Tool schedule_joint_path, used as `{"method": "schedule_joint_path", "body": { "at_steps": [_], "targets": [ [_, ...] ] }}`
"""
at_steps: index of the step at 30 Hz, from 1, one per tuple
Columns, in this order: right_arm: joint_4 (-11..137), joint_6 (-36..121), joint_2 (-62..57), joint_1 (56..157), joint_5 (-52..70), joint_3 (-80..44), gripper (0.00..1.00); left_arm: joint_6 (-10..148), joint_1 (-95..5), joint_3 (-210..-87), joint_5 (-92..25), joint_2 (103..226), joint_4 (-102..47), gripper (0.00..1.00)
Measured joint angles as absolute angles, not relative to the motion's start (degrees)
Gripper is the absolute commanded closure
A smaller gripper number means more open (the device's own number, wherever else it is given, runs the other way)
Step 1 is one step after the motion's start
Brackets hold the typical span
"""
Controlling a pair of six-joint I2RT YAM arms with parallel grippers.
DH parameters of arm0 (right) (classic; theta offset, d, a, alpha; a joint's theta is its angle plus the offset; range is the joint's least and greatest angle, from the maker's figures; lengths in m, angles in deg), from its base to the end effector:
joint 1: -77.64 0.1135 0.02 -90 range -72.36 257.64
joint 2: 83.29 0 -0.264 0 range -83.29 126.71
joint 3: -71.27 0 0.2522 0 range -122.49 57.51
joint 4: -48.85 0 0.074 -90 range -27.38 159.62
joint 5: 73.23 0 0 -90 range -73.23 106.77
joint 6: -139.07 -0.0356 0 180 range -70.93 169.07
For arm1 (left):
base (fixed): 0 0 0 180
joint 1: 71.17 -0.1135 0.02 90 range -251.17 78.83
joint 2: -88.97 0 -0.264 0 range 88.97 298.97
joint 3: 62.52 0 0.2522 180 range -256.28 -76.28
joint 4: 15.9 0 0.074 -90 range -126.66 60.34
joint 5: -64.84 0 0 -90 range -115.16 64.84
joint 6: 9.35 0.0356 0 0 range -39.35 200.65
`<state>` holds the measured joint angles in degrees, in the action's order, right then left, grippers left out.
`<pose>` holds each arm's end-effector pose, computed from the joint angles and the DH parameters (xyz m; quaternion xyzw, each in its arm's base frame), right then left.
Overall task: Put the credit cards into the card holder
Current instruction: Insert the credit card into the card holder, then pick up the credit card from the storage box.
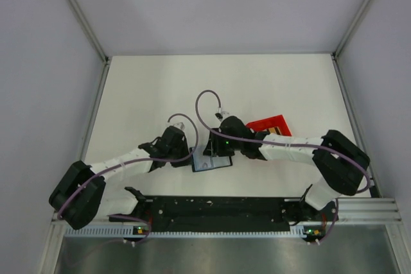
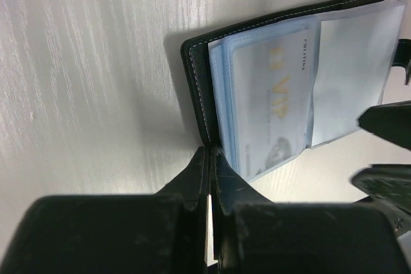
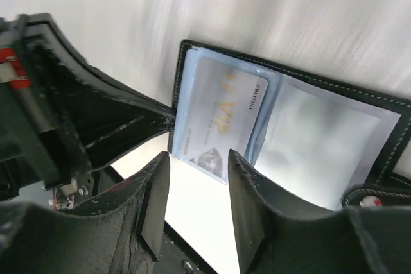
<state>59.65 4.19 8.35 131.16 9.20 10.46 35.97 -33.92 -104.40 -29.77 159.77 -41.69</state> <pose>0.1899 0.2648 0.1755 -0.0955 0.9056 0.3488 0.2215 0.1711 -0.1337 0.1515 -0.0495 0.9510 -0.2275 0.2036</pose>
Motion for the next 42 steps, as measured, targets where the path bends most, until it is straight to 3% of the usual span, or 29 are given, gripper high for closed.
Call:
{"method": "schedule_joint_path", "body": {
  "at_steps": [6,9,13,18,24,42],
  "targets": [
    [63.7,7.6,0.2,130.2,12.9,10.5,0.54,37.4,-33.9,-104.4,-29.8,157.8,-43.4,1.0],
    [67.6,9.2,-4.1,128.1,15.7,10.5,0.47,38.0,-33.9,-104.5,-29.9,157.6,-44.4,1.0],
    [73.5,11.7,-11.7,122.7,19.0,10.6,0.34,39.0,-33.9,-105.1,-30.2,157.3,-45.5,1.0],
    [77.3,14.7,-17.5,112.4,19.4,11.4,0.32,39.9,-33.9,-106.6,-30.7,157.3,-46.2,1.0],
    [80.2,17.6,-15.7,105.5,14.6,15.1,0.3,40.2,-33.9,-107.2,-31.2,157.3,-46.4,1.0],
    [77.5,20.1,-4.9,102.8,1.5,15.5,0.3,40.2,-33.9,-107.2,-31.8,157.7,-46.4,1.0]
  ]
}}
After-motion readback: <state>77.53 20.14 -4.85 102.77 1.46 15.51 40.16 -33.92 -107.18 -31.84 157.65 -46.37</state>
